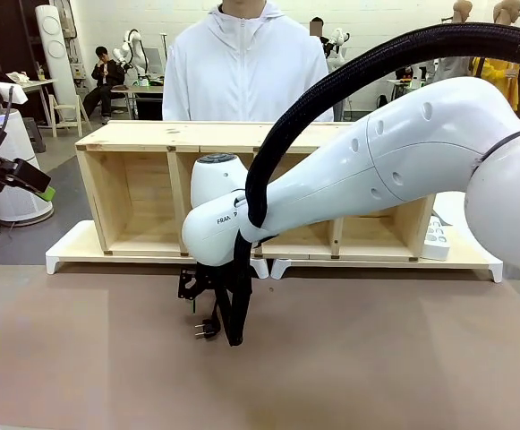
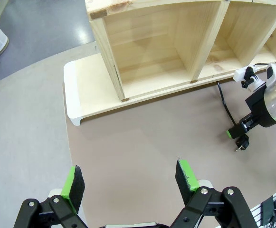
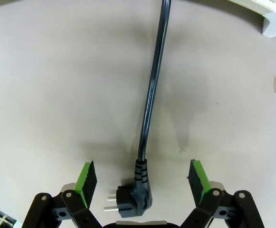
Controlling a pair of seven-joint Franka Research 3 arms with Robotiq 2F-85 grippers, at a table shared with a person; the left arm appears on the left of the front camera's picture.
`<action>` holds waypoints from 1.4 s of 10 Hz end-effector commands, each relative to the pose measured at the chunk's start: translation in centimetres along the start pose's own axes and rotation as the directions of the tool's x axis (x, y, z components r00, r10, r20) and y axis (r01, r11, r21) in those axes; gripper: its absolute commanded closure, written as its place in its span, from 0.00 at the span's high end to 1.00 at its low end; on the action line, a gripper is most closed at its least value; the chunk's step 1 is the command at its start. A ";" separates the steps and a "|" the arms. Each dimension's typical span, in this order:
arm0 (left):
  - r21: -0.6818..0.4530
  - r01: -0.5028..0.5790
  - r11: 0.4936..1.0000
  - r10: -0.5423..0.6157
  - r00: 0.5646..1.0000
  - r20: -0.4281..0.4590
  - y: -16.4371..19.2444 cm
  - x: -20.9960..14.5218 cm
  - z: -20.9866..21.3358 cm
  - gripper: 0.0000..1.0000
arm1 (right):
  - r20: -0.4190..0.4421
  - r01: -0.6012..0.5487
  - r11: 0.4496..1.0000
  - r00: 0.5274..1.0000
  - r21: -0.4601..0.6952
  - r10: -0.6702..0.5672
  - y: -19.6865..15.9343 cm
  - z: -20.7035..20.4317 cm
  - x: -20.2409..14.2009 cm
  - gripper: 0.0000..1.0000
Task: Perform cable management.
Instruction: When the cord part of the Power Cable appears at the lower middle area of the table and stops, grasp the cord part of the Power Cable.
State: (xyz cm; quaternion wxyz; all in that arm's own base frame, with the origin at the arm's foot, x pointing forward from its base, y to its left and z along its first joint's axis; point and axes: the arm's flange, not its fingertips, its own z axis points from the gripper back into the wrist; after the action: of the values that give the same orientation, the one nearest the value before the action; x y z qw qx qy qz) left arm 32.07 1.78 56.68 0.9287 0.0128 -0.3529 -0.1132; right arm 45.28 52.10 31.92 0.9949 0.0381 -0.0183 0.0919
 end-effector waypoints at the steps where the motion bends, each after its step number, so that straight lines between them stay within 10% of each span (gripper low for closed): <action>1: 0.001 -0.001 1.000 0.001 1.000 0.007 0.0 0.1 -0.2 1.00 | -0.023 -0.003 1.000 1.000 0.018 0.003 -0.4 0.0 -0.3 1.00; 14: 0.001 -0.001 1.000 0.001 1.000 0.007 0.0 0.1 -0.2 1.00 | 0.000 0.022 1.000 1.000 0.007 -0.022 0.5 0.3 -0.1 1.00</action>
State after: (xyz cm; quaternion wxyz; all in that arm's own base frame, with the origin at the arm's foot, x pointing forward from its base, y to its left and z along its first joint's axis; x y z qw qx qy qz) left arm 32.07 1.78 56.68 0.9287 0.0128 -0.3529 -0.1132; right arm 45.23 52.20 31.95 0.9949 0.0405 -0.0162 0.0908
